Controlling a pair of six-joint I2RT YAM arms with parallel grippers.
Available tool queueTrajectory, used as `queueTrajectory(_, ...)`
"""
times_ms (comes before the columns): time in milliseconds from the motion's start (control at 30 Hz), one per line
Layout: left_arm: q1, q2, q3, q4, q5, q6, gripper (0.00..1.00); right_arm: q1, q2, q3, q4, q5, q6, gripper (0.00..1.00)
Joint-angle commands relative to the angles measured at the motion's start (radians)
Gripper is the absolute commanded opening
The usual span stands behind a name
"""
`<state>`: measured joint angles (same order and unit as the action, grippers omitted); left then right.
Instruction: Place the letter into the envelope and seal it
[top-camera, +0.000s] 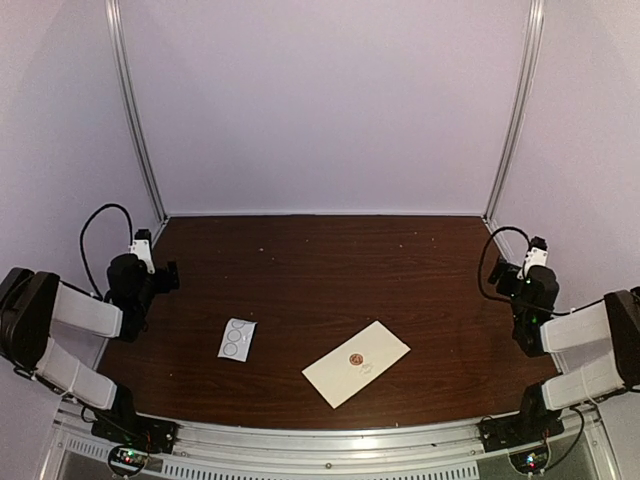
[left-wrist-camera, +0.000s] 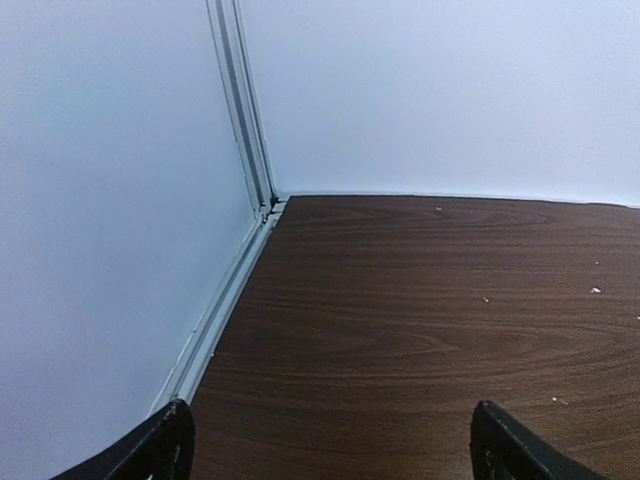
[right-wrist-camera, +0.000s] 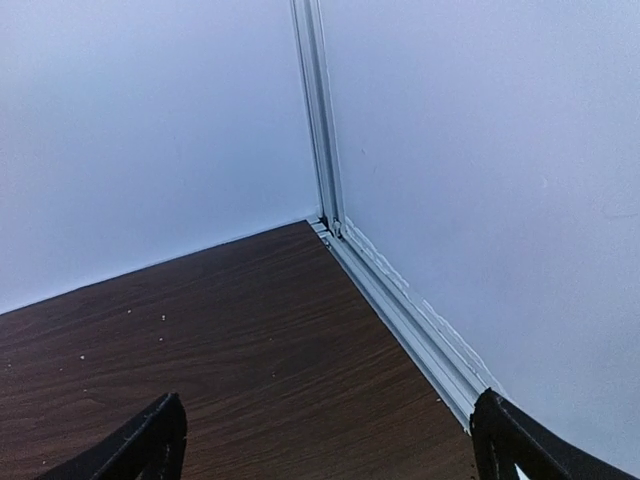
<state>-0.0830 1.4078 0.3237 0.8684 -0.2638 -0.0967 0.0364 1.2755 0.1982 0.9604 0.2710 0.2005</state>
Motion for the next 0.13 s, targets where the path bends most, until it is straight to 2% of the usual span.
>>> queueTrajectory(0,0.003,-0.012,0.000,0.067,0.029,0.024,0.98,0.019,0.000,0.003,0.076,0.039,-0.036,1.00)
queueTrajectory(100,0.002,-0.011,0.001,0.065,0.013,0.020,0.98,0.022,0.000,0.001,0.081,0.037,-0.041,1.00)
